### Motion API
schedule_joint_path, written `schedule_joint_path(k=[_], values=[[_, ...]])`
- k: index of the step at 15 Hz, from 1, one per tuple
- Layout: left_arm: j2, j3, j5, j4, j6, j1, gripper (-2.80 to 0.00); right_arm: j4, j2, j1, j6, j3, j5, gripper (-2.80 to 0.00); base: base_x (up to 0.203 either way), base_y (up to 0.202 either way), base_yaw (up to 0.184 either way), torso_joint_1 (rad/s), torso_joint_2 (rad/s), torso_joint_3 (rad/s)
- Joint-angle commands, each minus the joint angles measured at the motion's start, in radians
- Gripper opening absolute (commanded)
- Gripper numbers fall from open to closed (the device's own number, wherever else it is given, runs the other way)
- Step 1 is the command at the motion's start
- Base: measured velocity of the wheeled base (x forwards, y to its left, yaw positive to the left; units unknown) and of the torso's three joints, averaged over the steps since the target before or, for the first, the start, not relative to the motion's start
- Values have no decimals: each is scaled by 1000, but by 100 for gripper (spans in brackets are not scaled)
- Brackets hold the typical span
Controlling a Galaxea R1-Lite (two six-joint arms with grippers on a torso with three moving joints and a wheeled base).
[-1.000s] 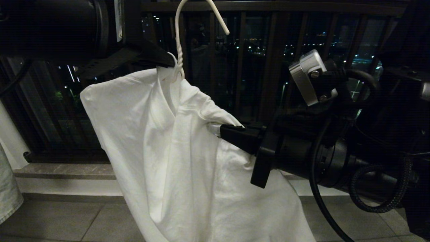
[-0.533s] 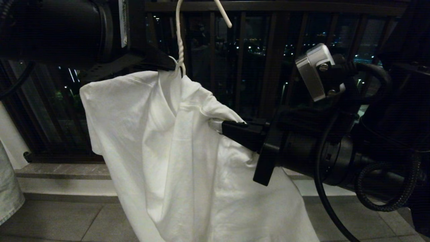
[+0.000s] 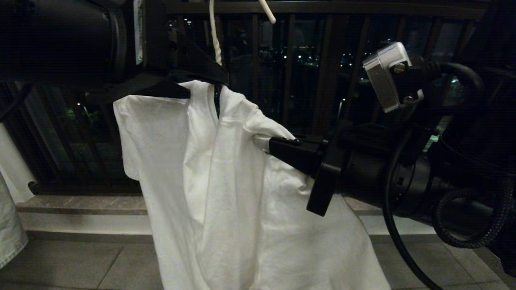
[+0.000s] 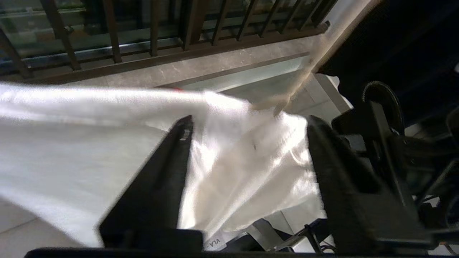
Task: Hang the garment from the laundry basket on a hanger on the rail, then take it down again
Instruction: Hang the clothes on the clothes rack, then hang the clothes rack on the clothesline
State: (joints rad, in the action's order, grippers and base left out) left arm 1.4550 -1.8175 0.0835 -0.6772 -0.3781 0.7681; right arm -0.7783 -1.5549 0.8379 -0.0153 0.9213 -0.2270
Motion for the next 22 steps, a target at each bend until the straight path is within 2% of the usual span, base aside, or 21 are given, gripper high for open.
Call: schedule_joint_path(k=[1, 8, 9, 10, 11, 12, 14, 16, 18, 20, 22], values=[[-28, 8, 2, -2, -1, 0, 0, -4, 1, -2, 0, 1, -2, -280, 0, 0, 0, 0, 0, 0], [-128, 24, 17, -31, 3, -7, 0, -2, -1, -6, -2, 1, -2, -280, 0, 0, 0, 0, 0, 0], [-133, 20, 18, -32, 9, -24, 0, -2, -1, -7, -3, 1, -2, -280, 0, 0, 0, 0, 0, 0], [-135, 18, 17, -33, 42, -52, 0, -2, 1, -8, -7, 1, -3, -280, 0, 0, 0, 0, 0, 0], [-135, 20, 17, -33, 80, -87, -95, -2, 3, -9, -30, 1, -5, -280, 0, 0, 0, 0, 0, 0], [-132, 20, 16, -39, 112, -121, -280, -2, 8, -9, -52, 2, -7, -280, 0, 0, 0, 0, 0, 0], [-113, 12, 11, -55, 156, -173, -280, -2, 10, -13, -55, 2, -9, -280, 0, 0, 0, 0, 0, 0], [-116, 10, -9, -104, 237, -191, -280, -1, 10, -19, -57, 1, -39, -280, 0, 0, 0, 0, 0, 0], [-142, -14, -138, -212, 328, -215, -280, 7, 12, -31, -58, -4, -83, -280, 0, 0, 0, 0, 0, 0], [-159, -41, -211, -317, 460, -266, -280, 21, 12, -38, -72, -6, -120, -280, 0, 0, 0, 0, 0, 0], [-173, -47, -260, -413, 543, -283, -280, 36, 23, -73, -150, -2, -215, -280, 0, 0, 0, 0, 0, 0]])
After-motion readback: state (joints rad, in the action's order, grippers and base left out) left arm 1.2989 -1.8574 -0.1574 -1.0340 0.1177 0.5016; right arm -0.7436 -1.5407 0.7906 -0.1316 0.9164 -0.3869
